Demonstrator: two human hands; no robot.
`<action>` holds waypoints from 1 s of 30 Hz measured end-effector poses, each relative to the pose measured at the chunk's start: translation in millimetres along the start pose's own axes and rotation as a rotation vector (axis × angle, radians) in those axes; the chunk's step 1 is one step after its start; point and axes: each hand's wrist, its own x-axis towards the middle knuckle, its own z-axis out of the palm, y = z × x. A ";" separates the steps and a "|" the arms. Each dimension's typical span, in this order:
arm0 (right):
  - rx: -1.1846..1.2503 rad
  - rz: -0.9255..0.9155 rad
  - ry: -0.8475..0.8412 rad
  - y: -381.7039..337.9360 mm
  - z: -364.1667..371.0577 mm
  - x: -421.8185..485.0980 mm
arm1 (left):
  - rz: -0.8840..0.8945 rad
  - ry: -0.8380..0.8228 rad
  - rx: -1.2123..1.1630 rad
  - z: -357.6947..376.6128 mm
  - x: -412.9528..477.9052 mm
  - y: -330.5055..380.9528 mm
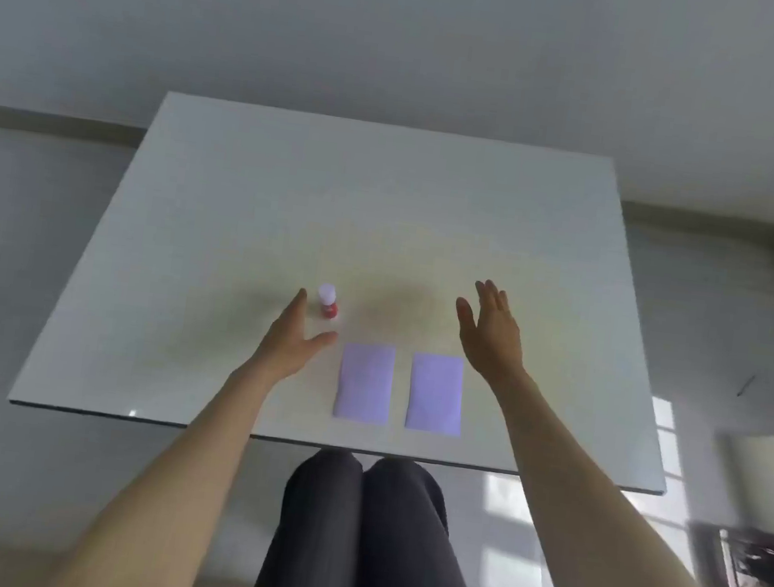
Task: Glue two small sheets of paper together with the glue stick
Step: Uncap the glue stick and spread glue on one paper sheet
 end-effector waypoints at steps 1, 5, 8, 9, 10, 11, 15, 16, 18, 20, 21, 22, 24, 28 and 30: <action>0.042 -0.035 0.069 7.0 12.7 5.3 | 0.063 0.062 -0.047 11.4 9.7 -6.6; 0.146 -0.179 0.282 26.7 45.3 21.5 | 0.254 0.265 -0.140 39.3 44.3 -27.2; 0.284 -0.251 0.465 36.0 57.1 15.5 | 0.386 0.447 -0.124 52.0 55.6 -32.7; 0.327 -0.274 0.510 37.2 60.4 9.1 | 0.409 0.491 -0.154 54.3 56.8 -33.6; 0.350 -0.304 0.544 38.4 63.9 0.9 | 0.423 0.522 -0.186 55.1 54.9 -34.1; 0.354 -0.333 0.565 38.8 66.9 -8.4 | 0.442 0.548 -0.215 55.2 50.5 -34.6; 0.580 -0.337 0.491 29.7 67.9 -47.9 | 0.590 0.595 -0.177 55.8 11.0 -31.5; 0.665 -0.300 0.425 23.2 65.8 -56.8 | 0.645 0.598 -0.127 54.4 -2.4 -28.3; 0.731 -0.224 0.267 9.4 61.7 -68.3 | 0.736 0.612 -0.011 51.1 -22.4 -20.0; 0.700 -0.188 0.142 -2.0 58.6 -74.1 | 0.810 0.646 0.099 48.9 -36.6 -10.4; 0.686 -0.184 0.108 -5.1 57.7 -75.3 | 0.836 0.664 0.145 49.1 -41.8 -6.1; 0.694 -0.189 0.078 -7.4 57.5 -76.5 | 0.853 0.679 0.184 49.9 -46.5 -2.4; 0.733 -0.241 0.031 -7.8 57.0 -78.4 | 0.873 0.702 0.232 52.9 -53.2 2.6; 0.698 -0.478 -0.068 5.3 47.4 -78.1 | 0.877 0.735 0.251 54.8 -57.3 5.9; 0.631 -0.481 -0.104 9.9 41.4 -77.4 | 0.876 0.729 0.261 56.8 -56.7 6.4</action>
